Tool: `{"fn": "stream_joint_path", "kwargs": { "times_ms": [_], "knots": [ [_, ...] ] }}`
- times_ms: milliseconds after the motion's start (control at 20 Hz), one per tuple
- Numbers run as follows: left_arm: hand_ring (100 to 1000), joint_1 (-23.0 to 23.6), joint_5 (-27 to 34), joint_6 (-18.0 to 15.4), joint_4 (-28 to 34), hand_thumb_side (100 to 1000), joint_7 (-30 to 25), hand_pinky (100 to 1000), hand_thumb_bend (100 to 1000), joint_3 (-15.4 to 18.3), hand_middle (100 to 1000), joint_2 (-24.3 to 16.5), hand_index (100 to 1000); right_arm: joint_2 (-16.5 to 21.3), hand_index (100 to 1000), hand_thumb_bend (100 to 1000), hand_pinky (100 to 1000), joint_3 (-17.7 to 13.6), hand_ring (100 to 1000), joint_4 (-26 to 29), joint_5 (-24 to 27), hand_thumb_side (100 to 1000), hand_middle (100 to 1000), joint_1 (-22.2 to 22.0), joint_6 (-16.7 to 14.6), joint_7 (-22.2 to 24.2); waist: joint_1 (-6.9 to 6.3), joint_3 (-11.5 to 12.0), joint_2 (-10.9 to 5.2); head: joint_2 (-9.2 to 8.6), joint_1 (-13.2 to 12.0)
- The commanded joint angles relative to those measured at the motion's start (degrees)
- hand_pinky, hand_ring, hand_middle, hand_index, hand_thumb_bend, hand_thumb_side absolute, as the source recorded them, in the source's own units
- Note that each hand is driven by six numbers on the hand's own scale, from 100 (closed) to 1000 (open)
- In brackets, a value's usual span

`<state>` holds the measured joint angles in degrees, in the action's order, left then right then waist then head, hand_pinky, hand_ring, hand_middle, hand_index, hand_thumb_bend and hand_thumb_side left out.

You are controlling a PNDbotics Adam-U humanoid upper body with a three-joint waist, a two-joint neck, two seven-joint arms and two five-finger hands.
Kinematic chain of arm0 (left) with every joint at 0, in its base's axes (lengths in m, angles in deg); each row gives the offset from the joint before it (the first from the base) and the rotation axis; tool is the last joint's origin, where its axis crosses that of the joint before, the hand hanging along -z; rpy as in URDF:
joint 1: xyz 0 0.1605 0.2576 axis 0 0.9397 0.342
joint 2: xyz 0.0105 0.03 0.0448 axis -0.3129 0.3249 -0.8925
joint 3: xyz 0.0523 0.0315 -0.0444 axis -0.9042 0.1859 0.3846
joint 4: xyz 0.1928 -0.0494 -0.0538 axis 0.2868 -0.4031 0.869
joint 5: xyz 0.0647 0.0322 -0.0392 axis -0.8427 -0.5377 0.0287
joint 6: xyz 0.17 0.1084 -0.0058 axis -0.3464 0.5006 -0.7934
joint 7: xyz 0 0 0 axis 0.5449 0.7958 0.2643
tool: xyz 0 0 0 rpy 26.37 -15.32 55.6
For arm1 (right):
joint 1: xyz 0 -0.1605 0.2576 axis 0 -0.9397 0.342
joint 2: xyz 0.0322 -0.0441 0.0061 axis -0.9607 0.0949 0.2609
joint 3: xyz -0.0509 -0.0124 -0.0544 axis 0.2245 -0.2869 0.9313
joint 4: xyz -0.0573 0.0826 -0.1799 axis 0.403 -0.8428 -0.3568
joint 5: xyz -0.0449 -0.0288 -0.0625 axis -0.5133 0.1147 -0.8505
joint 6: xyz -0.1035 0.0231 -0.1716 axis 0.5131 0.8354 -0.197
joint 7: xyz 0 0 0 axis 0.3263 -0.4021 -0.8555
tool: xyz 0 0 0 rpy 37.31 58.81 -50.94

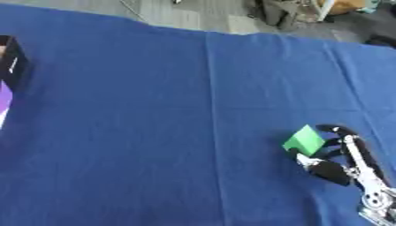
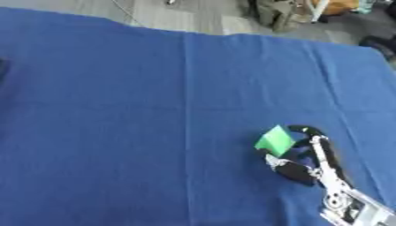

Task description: Pick up the objects with one hand, pass them to the other hand, and then place them into the box on the other side of the table.

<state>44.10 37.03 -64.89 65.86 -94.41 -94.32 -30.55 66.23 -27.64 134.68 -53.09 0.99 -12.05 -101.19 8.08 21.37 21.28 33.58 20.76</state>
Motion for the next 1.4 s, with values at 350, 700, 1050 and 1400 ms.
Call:
{"fn": "stream_joint_path", "kwargs": {
  "times_ms": [350,700,1050,1400],
  "knots": [
    [1000,-0.6,0.3,0.0,1.0,702,0.4,1000,100,0.6,704,-0.4,845,-0.3,749,377,647,2.1,692,-0.2,-0.4,302,787,-0.4,1.4,-0.5,-0.27,0.6,-0.55,-0.43,0.2],
    [1000,-0.3,0.1,0.3,1.0,704,0.6,1000,100,0.7,705,-0.3,845,-0.5,679,248,628,2.4,670,-0.2,0.8,212,759,-0.6,0.4,-3.0,-0.26,0.5,-0.67,-0.29,0.1],
    [1000,-0.3,0.1,0.3,1.0,701,0.6,1000,100,0.6,705,-0.3,845,-0.4,640,256,609,2.4,652,-0.2,1.2,143,742,-0.7,-0.5,-3.7,-0.35,0.4,-0.86,-0.15,0.0],
    [1000,-0.2,0.9,0.1,1.0,691,0.7,1000,100,0.8,706,-0.5,844,0.8,618,211,566,1.2,610,-0.2,2.4,181,714,-1.3,-2.5,-5.6,-1.0,-0.3,-2.11,0.62,-0.6]
  ]
}}
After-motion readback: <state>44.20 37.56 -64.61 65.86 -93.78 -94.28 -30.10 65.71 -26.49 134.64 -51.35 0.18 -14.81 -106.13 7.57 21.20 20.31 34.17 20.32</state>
